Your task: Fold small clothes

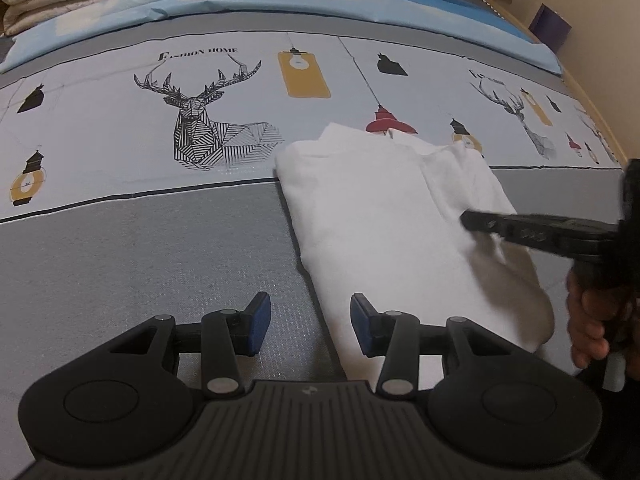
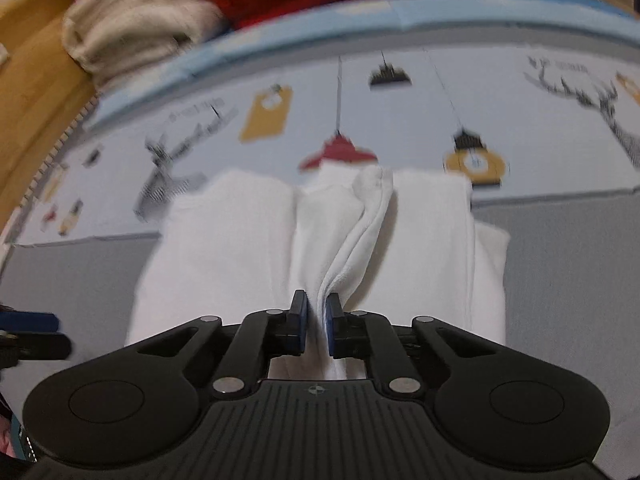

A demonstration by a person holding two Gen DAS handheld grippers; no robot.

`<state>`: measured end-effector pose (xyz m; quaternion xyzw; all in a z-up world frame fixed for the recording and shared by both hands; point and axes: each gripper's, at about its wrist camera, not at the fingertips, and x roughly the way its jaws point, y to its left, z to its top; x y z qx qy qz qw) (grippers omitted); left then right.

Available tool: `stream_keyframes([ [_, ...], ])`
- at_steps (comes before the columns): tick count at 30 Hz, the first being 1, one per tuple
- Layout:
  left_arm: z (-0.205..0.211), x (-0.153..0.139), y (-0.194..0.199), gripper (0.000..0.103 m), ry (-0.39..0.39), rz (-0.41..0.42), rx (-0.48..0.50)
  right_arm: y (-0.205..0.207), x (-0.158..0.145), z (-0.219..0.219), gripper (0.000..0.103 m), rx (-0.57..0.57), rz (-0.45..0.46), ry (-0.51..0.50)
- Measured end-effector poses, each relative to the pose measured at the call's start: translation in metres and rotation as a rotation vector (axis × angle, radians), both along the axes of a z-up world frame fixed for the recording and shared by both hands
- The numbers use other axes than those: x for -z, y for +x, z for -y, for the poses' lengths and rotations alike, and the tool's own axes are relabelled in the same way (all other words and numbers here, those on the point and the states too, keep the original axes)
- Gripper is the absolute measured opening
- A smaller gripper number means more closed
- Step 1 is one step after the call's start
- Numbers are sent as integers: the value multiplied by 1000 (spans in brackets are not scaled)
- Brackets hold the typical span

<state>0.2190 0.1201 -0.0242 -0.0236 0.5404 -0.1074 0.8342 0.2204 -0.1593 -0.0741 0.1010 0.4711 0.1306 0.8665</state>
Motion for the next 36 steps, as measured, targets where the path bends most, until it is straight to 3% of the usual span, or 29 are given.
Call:
stream_keyframes([
  [6, 2, 0, 2, 49, -2, 9, -17, -26, -48, 36, 8, 34, 228, 114],
  [11, 10, -3, 3, 49, -14, 25, 1, -39, -67, 81, 8, 156, 299, 98],
  [18, 31, 1, 8, 49, -40, 17, 34, -21, -37, 122, 13, 257, 97, -48],
  [19, 35, 2, 7, 49, -47, 16, 44, -22, -37, 126, 13, 248, 90, -30],
  [21, 45, 3, 7, 49, -62, 16, 66, -25, -37, 131, 23, 232, 81, 4],
  [26, 76, 9, 4, 49, -86, 18, 148, -34, -31, 127, 25, 144, 10, 13],
  [29, 95, 22, 3, 49, -84, -5, 209, -34, -10, 116, 27, 70, -114, -85],
  [31, 110, 42, 0, 49, -29, -47, 268, -36, 5, 109, 32, 15, -189, -168],
  [33, 126, 69, -8, 49, 100, -111, 349, -38, 12, 106, 38, -10, -219, -226],
  [34, 131, 80, -12, 51, 150, -135, 386, -39, 11, 107, 40, -6, -216, -227],
  [36, 135, 80, -14, 51, 157, -115, 412, -39, 7, 113, 41, 25, -206, -190],
])
